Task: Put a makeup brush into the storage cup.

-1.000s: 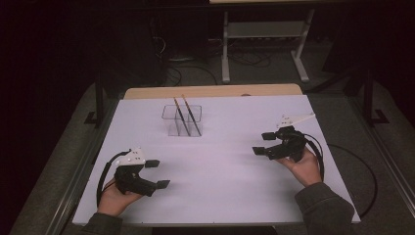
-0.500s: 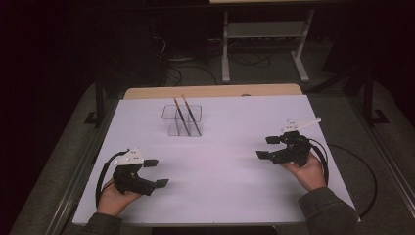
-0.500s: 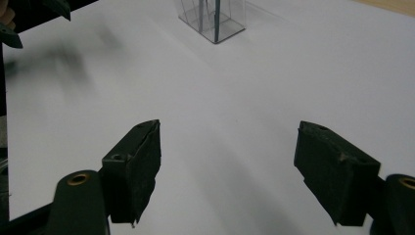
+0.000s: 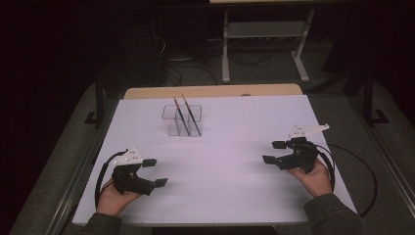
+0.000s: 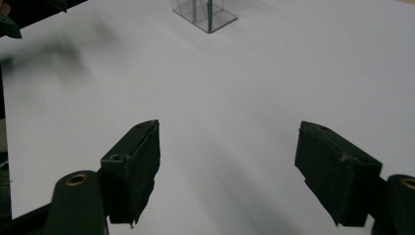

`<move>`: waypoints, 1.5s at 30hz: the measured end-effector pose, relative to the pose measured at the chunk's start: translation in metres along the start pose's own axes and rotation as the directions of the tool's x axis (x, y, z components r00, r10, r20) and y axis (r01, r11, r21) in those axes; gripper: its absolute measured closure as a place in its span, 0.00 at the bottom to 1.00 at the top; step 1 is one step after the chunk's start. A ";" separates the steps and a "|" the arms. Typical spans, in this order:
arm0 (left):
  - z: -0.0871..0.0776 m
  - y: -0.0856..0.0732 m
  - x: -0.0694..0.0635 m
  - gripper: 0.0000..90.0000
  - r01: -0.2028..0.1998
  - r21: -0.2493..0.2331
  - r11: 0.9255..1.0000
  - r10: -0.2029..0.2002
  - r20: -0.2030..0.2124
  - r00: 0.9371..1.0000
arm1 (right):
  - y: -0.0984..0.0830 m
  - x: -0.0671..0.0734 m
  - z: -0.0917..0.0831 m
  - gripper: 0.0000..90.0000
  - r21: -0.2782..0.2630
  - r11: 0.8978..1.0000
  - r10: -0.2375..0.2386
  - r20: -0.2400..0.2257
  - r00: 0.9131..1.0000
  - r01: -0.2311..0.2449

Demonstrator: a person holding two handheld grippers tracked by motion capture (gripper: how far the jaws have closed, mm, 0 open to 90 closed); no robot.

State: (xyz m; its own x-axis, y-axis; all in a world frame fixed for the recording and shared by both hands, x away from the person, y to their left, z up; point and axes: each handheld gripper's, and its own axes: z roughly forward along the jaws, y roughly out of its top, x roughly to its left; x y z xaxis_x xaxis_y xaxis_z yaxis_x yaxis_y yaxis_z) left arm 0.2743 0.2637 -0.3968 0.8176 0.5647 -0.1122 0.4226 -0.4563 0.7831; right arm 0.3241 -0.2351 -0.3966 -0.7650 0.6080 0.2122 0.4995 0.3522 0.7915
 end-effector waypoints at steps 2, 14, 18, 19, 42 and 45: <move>0.000 0.000 -0.001 0.19 0.004 0.002 1.000 -0.004 -0.002 1.000 | -0.003 0.001 -0.001 0.26 -0.002 1.000 0.003 0.004 1.000 -0.003; -0.004 -0.003 0.000 0.19 0.003 -0.002 1.000 -0.003 -0.022 1.000 | -0.013 0.008 -0.003 0.25 -0.002 1.000 -0.005 0.016 1.000 0.005; -0.005 -0.004 0.000 0.19 0.003 -0.004 1.000 -0.003 -0.028 1.000 | -0.016 0.011 -0.005 0.24 0.000 1.000 -0.002 0.021 1.000 0.002; -0.005 -0.004 -0.001 0.19 0.001 -0.006 1.000 -0.001 -0.030 1.000 | -0.016 0.011 -0.005 0.24 -0.001 1.000 -0.006 0.024 1.000 0.006; -0.008 -0.014 -0.004 0.19 0.014 -0.005 1.000 -0.014 -0.043 0.999 | -0.034 0.020 -0.011 0.20 -0.026 1.000 -0.001 0.046 0.999 0.002; -0.008 -0.014 -0.004 0.19 0.014 -0.001 1.000 -0.014 -0.042 0.999 | -0.036 0.020 -0.012 0.20 -0.026 1.000 -0.001 0.049 0.999 0.003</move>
State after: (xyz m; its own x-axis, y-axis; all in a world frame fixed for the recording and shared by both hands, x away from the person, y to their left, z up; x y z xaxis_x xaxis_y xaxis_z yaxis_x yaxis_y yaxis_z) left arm 0.2618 0.2731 -0.4029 0.7947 0.5992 -0.0973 0.4336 -0.4481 0.7818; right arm 0.2858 -0.2439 -0.4144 -0.7447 0.6419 0.1827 0.4867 0.3351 0.8067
